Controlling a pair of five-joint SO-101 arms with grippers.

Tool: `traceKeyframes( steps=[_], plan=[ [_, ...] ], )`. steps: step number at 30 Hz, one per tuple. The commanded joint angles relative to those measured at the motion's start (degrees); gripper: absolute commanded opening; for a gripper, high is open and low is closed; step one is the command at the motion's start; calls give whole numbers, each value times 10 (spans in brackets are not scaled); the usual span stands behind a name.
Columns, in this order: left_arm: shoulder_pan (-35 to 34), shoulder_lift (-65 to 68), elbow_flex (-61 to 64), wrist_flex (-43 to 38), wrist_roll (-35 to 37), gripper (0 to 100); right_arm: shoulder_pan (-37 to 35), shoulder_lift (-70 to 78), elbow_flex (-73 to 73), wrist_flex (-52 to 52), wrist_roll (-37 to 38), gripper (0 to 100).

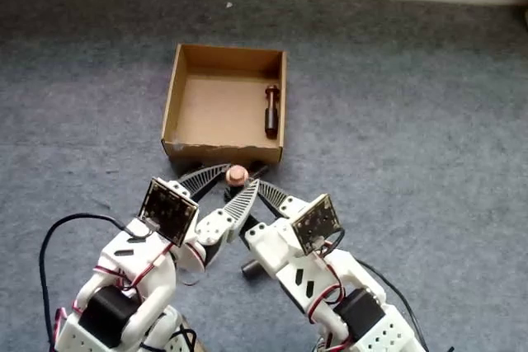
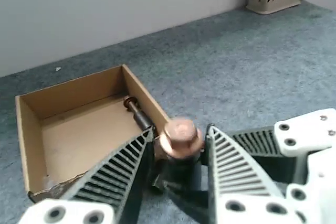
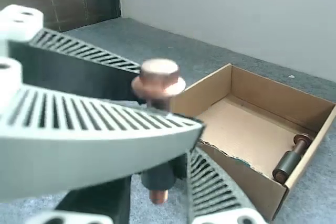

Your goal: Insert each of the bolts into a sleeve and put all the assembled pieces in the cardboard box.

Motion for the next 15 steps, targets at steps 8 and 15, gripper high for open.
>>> traceKeyframes(
  steps=[8,15],
  plan=[
    [-84,-7,-116,113,-20,224,70,-7,81,-6,-40,4],
    [-248,-7,-124,181,-79,224,94,-5,81,-5,-43,4]
  ],
)
